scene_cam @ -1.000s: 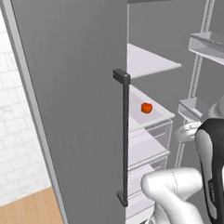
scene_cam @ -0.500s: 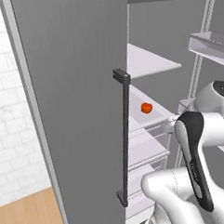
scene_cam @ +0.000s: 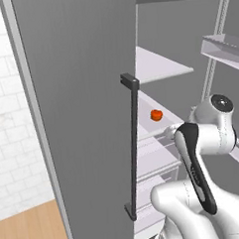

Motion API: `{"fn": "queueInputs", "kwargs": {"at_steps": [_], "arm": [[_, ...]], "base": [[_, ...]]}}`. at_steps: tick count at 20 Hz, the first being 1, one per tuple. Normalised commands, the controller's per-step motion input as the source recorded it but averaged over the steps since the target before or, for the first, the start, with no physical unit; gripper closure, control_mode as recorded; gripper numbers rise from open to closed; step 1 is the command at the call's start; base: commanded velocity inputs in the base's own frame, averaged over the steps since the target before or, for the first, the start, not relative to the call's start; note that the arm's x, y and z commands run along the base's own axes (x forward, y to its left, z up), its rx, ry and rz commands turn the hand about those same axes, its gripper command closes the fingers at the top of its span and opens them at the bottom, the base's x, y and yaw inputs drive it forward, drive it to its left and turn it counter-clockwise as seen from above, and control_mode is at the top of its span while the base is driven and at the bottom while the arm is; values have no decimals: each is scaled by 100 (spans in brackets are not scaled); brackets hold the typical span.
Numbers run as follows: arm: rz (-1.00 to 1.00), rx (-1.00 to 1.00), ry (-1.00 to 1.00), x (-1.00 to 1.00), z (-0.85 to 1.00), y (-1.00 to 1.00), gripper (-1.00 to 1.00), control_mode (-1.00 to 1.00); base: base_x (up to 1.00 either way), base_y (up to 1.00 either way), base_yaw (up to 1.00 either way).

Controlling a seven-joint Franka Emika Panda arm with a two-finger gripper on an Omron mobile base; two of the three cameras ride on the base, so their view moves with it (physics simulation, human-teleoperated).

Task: Place one squash and one chicken drumstick in each tupperware on the nearby counter, to pack two identical lunches.

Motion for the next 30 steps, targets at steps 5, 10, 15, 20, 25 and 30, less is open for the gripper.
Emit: {"fn": "queueInputs", "kwargs": {"at_steps": [5,10,15,20,25,30], "arm": [[0,0,-6,66,-25,-5,-100,-100],[0,0,0,67,-1,-5,-100,-100],[0,0,0,58,0,-10,-100,-100],[0,0,0,55,0,-14,-100,-100],[0,0,0,53,0,-8,-100,-100],[0,0,0,47,-1,-10,-100,-100]], "base": [[0,0,0],[0,0,0],[0,0,0],[0,0,0],[0,0,0],[0,0,0]]}}
